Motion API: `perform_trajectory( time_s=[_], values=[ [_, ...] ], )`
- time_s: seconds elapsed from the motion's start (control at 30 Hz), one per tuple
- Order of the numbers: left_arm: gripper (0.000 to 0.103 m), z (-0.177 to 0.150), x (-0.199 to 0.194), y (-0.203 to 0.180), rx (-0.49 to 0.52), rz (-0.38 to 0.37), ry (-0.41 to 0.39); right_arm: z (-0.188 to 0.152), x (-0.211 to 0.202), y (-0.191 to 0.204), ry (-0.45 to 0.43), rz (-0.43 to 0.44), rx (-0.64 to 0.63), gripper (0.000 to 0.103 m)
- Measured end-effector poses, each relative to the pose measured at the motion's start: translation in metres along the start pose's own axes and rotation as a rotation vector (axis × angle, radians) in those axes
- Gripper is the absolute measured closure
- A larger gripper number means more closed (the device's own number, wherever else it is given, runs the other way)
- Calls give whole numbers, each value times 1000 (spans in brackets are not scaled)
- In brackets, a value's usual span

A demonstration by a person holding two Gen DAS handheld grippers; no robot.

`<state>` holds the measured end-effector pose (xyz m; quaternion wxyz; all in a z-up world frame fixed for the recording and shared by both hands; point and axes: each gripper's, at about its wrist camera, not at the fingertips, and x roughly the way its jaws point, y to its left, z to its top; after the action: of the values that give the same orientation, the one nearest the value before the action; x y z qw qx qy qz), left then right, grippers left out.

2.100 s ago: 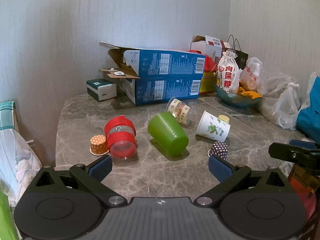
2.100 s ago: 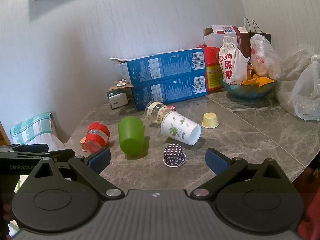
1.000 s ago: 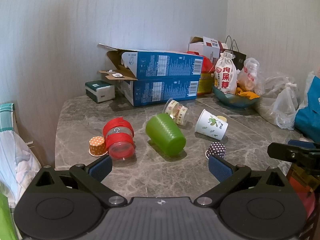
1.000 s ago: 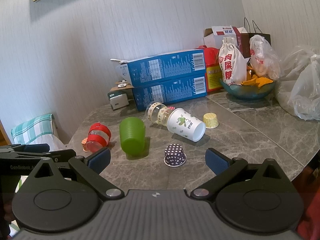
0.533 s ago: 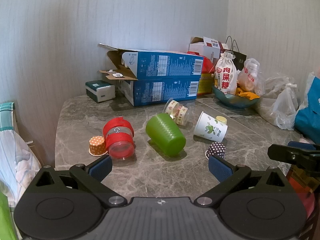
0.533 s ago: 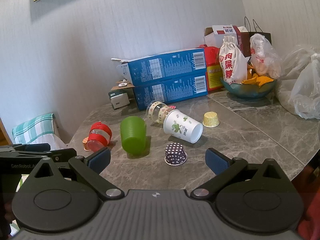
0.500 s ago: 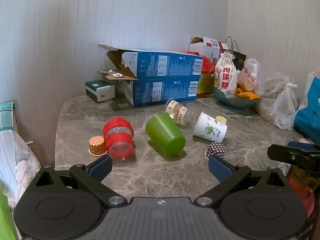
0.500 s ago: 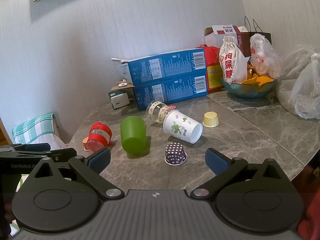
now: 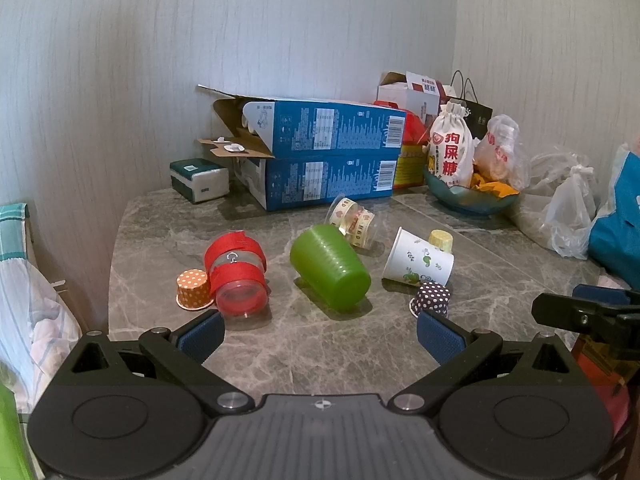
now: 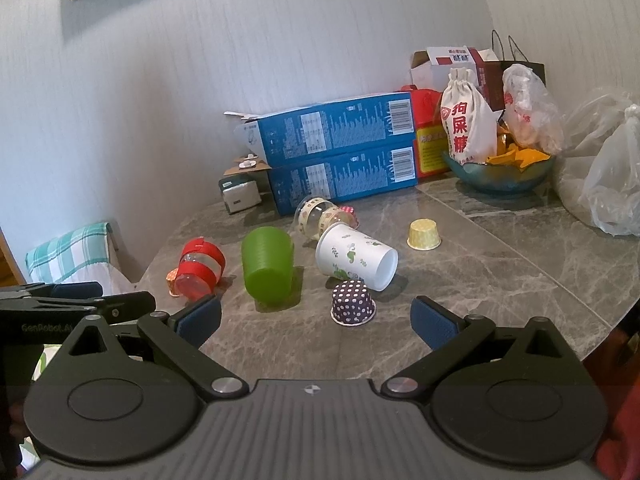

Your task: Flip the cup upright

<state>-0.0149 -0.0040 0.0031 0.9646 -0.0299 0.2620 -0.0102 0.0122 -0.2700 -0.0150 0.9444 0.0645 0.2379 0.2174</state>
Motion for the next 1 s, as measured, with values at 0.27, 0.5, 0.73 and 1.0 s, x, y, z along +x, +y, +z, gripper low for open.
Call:
perform_trajectory(
  time_s=[0.27, 0.5, 0.73, 1.0],
  values=[
    [0, -1, 2, 2, -5, -2, 7, -1, 2, 0, 11, 1, -8, 1],
    [0, -2, 7, 5, -15, -9, 15, 0, 6, 2, 17, 1, -17, 1],
    [0, -4, 12, 9, -27, -17, 19, -1, 8, 2, -4, 5, -19, 1],
    [0, -3, 26, 26, -108, -13, 15, -1, 16, 3, -89, -18, -19, 1]
  ],
)
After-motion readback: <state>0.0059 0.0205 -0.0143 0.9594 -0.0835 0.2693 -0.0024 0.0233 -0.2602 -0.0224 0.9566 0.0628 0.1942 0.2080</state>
